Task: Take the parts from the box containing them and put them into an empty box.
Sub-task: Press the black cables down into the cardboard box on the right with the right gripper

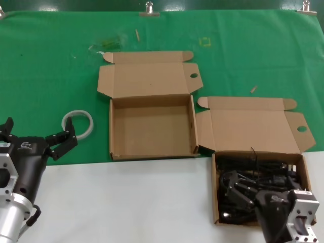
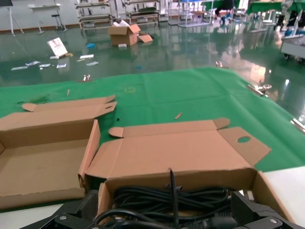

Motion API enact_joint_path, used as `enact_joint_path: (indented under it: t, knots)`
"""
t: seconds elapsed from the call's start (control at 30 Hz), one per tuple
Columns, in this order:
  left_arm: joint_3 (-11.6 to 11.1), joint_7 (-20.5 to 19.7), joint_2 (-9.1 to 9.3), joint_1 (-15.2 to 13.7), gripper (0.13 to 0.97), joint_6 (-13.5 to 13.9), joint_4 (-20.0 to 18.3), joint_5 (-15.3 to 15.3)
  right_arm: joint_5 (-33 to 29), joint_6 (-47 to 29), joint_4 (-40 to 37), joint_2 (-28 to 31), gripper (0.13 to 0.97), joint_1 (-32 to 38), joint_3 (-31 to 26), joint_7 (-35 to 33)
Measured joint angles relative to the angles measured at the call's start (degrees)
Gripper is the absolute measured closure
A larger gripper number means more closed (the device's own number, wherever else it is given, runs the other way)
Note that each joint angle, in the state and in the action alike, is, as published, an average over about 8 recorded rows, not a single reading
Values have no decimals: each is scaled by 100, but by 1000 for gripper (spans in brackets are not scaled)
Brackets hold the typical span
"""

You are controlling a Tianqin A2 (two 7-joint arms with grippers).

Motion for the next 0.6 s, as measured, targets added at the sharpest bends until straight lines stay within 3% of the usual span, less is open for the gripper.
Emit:
enact_joint_path:
  t: [0.27, 0.6]
  knots:
    - [0, 0, 0, 0, 132, 0, 0, 0, 984, 536, 248, 0, 129, -18, -198, -1259]
    - [0, 0, 0, 0, 132, 0, 0, 0, 2483, 1111, 951, 0, 129, -412, 282, -3484]
